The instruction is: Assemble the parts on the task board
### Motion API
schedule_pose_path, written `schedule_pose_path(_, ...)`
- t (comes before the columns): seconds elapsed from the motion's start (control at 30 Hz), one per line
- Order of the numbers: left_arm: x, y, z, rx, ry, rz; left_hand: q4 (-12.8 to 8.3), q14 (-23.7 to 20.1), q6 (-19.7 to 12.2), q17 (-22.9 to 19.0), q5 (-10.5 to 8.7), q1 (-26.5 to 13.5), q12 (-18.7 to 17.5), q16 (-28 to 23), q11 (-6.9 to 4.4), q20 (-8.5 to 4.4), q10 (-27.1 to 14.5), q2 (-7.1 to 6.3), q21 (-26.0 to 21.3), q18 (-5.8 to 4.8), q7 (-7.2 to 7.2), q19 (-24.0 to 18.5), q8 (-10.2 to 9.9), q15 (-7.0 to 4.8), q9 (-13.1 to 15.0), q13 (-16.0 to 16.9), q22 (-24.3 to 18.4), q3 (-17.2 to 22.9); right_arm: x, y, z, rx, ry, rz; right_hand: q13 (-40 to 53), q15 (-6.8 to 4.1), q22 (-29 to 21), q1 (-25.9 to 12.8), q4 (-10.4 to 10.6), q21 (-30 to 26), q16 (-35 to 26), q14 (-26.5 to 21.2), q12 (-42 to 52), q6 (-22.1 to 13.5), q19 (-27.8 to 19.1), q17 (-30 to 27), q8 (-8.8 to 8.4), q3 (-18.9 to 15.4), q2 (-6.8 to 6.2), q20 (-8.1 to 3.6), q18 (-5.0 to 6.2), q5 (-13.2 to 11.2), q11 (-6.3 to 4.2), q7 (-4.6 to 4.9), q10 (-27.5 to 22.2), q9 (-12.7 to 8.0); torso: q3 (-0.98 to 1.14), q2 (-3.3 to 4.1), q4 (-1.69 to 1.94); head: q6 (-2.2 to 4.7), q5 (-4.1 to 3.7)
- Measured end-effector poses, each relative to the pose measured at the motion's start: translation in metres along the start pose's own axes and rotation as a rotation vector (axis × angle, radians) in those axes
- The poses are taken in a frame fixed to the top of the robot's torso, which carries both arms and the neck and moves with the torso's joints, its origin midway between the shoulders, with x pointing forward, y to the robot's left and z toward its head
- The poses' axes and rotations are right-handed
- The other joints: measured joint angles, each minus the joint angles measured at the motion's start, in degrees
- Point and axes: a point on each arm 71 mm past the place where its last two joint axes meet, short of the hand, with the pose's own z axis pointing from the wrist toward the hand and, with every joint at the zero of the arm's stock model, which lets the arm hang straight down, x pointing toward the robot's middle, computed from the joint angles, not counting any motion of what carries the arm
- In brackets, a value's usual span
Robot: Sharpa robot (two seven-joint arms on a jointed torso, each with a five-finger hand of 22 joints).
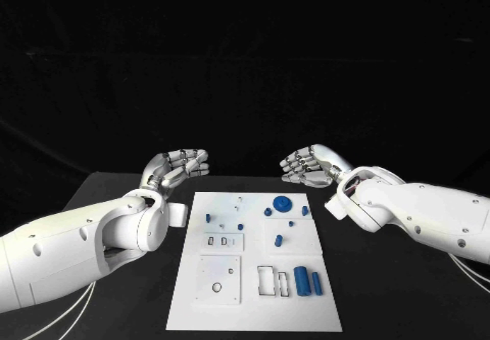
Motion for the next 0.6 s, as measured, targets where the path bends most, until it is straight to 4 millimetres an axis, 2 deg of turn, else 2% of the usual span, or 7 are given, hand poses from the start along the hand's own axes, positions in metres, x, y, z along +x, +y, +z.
schedule_pose_path(0.07, 0.000, -0.002, -0.002, 0.000, 0.015, 0.004, 0.1, 1.8, 1.0, 0.9, 0.00, 0.9, 0.0, 0.2, -0.11, -0.32, 2.0, -0.15, 0.3, 0.00, -0.15, 1.7, 0.3, -0.28, 0.5, 0.1, -0.1, -0.7, 0.001, 0.001, 0.000, -0.002, 0.021, -0.066, 0.1, -0.73, 0.2, -0.5, -0.6, 0.8, 0.5, 2.4, -0.2, 1.4, 2.2, 0.9, 0.43, 0.6, -0.53, -0.59, 0.38, -0.2, -0.57, 0.39, 2.0, 0.6, -0.09, 0.38, 0.07, 0.04, -0.09)
schedule_pose_path(0.13, -0.001, -0.004, -0.003, 0.001, 0.032, 0.008, 0.2, 3.2, 1.8, 1.7, 0.00, 1.4, 0.0, 0.6, -0.21, -0.59, 3.5, -0.41, 0.5, -0.02, -0.21, 3.0, 0.3, -0.53, 1.0, 0.2, -0.2, -1.3, 0.002, 0.005, 0.002, -0.007, 0.043, -0.142, 0.3, -1.43, 0.6, -1.0, -1.0, 1.6, 1.0, 4.6, -0.6, 2.7, 4.3, 1.9, 0.49, 1.0, -1.04, -1.24, 0.38, -0.2, -1.14, 0.22, 3.9, 1.2, -0.17, 0.83, 0.16, 0.09, -0.25)
schedule_pose_path(0.3, 0.000, -0.010, -0.010, 0.002, 0.074, 0.010, 0.6, 6.1, 3.2, 3.8, 0.00, 2.7, 0.0, 0.9, -0.57, -1.18, 7.2, -0.71, 0.5, -0.03, -0.30, 6.2, 0.8, -1.10, 2.3, 0.5, -0.6, -3.5, 0.005, 0.013, 0.005, -0.018, 0.089, -0.318, 0.9, -3.59, 2.2, -2.5, -1.8, 4.9, 3.5, 10.9, -1.4, 5.0, 9.6, 5.9, 1.15, 1.8, -2.47, -3.32, 0.39, -0.2, -2.65, -1.18, 8.2, 3.3, -0.42, 1.98, 0.45, 0.13, -0.76)
schedule_pose_path(0.4, 0.005, -0.014, -0.015, 0.002, 0.103, 0.006, 0.9, 6.4, 3.3, 4.6, 0.00, 2.8, -0.4, 0.9, -0.52, -1.34, 7.8, -0.82, 0.5, -0.03, -0.30, 6.8, 0.8, -1.19, 2.8, 0.5, -0.9, -4.3, 0.009, 0.017, 0.006, -0.021, 0.116, -0.410, 1.4, -5.10, 4.2, -3.4, -1.5, 8.1, 6.6, 15.5, -2.2, 6.1, 13.0, 9.9, 1.32, 2.0, -3.44, -4.84, 0.39, 0.1, -3.75, -1.83, 10.1, 4.7, -0.62, 2.54, 0.68, 0.08, -1.07)
schedule_pose_path(0.43, 0.006, -0.015, -0.016, 0.003, 0.111, 0.004, 0.9, 6.4, 3.3, 4.7, 0.00, 2.8, -0.4, 0.9, -0.52, -1.34, 7.8, -0.82, 0.5, -0.03, -0.30, 6.8, 0.8, -1.19, 2.9, 0.5, -0.9, -4.3, 0.010, 0.018, 0.006, -0.022, 0.123, -0.435, 1.6, -5.37, 4.6, -3.6, -1.5, 8.8, 7.3, 16.4, -2.3, 6.2, 13.6, 10.8, 1.32, 2.0, -3.60, -5.14, 0.39, 0.2, -3.79, -1.98, 10.4, 5.0, -0.69, 2.71, 0.75, 0.05, -1.16)
schedule_pose_path(0.5, 0.008, -0.017, -0.018, 0.005, 0.124, 0.001, 0.9, 6.4, 3.3, 4.9, 0.00, 2.8, -0.7, 0.9, -0.52, -1.34, 7.8, -0.82, 0.5, -0.03, -0.30, 6.8, 0.8, -1.19, 3.1, 0.5, -1.1, -4.6, 0.013, 0.020, 0.008, -0.024, 0.137, -0.479, 3.2, -7.35, 9.9, -4.6, -1.0, 16.2, 16.1, 22.7, -3.6, 7.0, 17.7, 20.6, 0.67, 2.2, -5.49, -7.43, 0.40, 0.2, -4.87, -2.82, 11.8, 7.8, -0.83, 3.10, 0.89, 0.04, -1.30)
schedule_pose_path(0.6, 0.011, -0.019, -0.022, 0.005, 0.144, -0.003, 0.9, 6.2, 3.3, 5.1, 0.00, 2.8, -0.9, 0.9, -0.52, -1.34, 7.8, -0.82, 0.5, -0.03, -0.30, 6.8, 0.8, -0.97, 3.2, 0.5, -1.1, -4.9, 0.018, 0.024, 0.010, -0.027, 0.156, -0.539, 4.4, -7.66, 14.0, -4.6, 0.0, 21.5, 23.4, 24.3, -3.9, 7.0, 18.4, 26.8, -0.37, 1.1, -5.76, -8.00, 0.40, 0.2, -5.10, -2.81, 11.0, 9.3, -1.05, 3.64, 1.04, -0.04, -1.47)
